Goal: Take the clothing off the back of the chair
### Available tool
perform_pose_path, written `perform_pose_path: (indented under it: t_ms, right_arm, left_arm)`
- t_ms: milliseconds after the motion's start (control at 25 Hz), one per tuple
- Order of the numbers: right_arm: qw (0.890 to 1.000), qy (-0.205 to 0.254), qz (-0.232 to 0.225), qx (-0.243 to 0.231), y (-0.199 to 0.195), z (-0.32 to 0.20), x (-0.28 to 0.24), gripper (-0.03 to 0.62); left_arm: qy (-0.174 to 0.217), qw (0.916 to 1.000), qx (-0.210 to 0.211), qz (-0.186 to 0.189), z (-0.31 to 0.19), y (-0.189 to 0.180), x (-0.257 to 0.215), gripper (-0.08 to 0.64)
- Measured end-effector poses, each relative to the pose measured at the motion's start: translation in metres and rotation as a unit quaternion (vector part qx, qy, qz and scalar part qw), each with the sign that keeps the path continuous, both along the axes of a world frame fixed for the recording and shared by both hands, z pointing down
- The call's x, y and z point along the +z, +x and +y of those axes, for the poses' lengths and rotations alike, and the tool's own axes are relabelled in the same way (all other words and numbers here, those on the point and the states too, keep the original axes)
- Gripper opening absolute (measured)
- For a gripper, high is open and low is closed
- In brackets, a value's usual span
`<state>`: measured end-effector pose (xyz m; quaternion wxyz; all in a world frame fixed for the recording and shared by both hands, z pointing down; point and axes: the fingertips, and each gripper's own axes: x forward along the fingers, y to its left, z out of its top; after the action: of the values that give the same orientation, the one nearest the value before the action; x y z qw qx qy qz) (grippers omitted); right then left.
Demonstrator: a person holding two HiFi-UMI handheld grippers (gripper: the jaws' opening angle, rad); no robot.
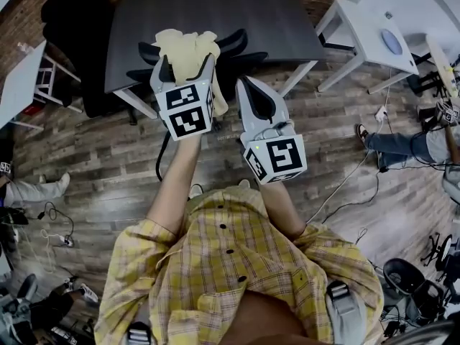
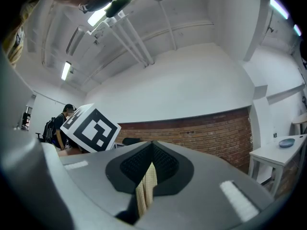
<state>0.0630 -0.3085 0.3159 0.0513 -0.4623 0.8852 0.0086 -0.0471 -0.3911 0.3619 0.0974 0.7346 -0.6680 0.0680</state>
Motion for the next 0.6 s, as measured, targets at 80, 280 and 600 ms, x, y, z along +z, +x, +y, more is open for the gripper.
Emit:
perform_pose_path:
  t_ms: [80,280,600]
  right_arm:
    - [1.0,0.0,0.0,0.0,0.002,-0.001,-0.001,0.002]
    - [1.0,-0.003,-0.003,0.002,0.006,-0.004,0.001,0.002]
    - [1.0,-0.006,-0.004,0.007,0.009,-0.005,0.002,0.002]
  left_arm:
    - [-0.008,0.9999,-0.008,0.001,-0.006,0.0,0.005,0.433]
    - [-0.018,0.9994,-0.03,0.0,-0.018,-0.003,0.012,0.445]
    - [-0.023,0.9984,-0.05,-0.011,-0.026,-0.004,0.019,0.445]
